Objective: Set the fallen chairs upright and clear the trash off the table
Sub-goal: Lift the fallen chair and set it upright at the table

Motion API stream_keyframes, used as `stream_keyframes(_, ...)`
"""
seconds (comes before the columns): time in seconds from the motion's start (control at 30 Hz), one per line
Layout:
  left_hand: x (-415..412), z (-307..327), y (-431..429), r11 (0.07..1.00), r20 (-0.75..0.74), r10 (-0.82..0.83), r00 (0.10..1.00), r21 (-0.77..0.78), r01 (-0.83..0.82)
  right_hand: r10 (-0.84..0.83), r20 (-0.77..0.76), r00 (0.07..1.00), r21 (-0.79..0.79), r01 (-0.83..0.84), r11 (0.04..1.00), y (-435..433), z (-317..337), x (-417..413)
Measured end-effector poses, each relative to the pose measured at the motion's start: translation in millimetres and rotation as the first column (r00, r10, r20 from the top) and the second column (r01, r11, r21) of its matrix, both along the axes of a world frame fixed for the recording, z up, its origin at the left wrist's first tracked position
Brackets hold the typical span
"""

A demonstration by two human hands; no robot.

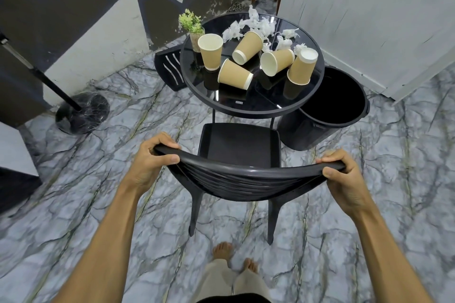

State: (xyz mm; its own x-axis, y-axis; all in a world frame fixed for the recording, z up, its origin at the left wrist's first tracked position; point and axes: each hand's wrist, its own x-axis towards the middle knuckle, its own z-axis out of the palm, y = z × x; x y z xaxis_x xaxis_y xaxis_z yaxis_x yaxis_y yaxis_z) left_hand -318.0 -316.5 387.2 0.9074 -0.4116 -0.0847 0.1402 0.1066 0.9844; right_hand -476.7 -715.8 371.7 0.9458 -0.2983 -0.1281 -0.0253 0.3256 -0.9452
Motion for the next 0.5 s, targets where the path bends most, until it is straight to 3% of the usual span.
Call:
stream_keyframes(0.3,-15.4,-7.6,3.6,1.000,-0.033,-0.003,0.999,0.021,0.004,0.051,-0.031,0.998,-0.016,-0.051,0.999,-7.8,-8.4,-14.6)
stream_keyframes(0.5,-44.7,-16.7,15.2,0.997,-0.064,-0.018,0.998,0.071,0.022,0.094,-0.098,0.991,-0.123,-0.106,0.987,-5.1,-17.3,-46.8)
